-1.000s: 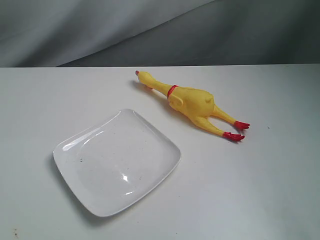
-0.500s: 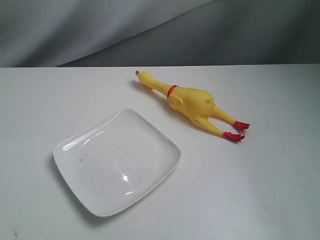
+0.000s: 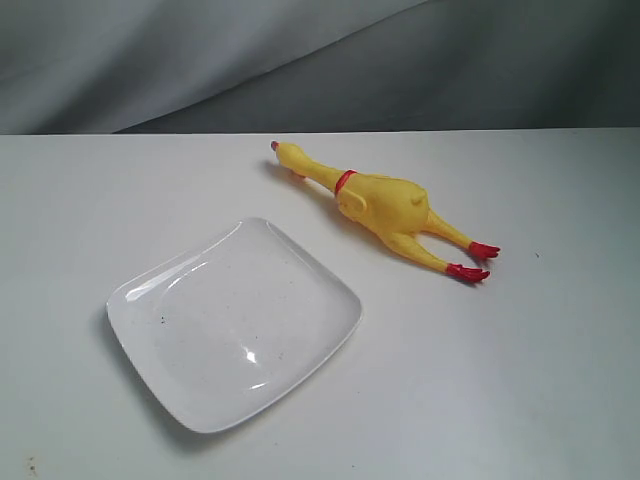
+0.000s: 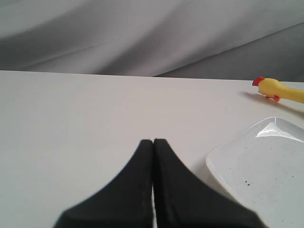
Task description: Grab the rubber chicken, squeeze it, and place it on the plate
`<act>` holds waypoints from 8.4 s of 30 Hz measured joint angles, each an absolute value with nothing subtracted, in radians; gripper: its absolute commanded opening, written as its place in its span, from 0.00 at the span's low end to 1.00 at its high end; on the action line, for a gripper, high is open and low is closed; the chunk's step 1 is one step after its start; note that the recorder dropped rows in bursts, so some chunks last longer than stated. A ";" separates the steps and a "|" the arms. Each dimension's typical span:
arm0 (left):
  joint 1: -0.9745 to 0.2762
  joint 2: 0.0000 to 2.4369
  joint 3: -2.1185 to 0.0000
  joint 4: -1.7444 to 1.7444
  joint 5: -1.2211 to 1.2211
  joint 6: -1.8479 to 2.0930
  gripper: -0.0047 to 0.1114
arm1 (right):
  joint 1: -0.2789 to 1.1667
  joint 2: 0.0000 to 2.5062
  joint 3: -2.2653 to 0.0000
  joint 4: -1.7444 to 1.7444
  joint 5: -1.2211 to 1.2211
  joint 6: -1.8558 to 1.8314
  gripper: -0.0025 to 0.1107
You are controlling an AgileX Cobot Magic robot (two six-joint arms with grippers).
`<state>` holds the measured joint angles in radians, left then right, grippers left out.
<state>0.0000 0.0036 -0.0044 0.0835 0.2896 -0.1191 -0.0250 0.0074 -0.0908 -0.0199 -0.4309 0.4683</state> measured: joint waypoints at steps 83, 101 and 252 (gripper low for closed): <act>0.000 0.004 -0.004 0.083 0.291 -0.119 0.04 | 0.508 1.503 -1.260 0.441 0.736 -0.848 0.02; 0.000 0.004 -0.004 0.286 0.017 -0.116 0.04 | 0.662 1.499 -1.258 0.445 0.737 -0.836 0.02; -0.455 1.377 -0.722 1.713 -0.482 -1.168 0.05 | 0.667 1.499 -1.256 0.495 0.826 -0.837 0.02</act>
<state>-0.4547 1.3770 -0.7225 1.7132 -0.4821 -1.1681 0.6666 1.4986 -1.2559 0.4946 0.8260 -0.8371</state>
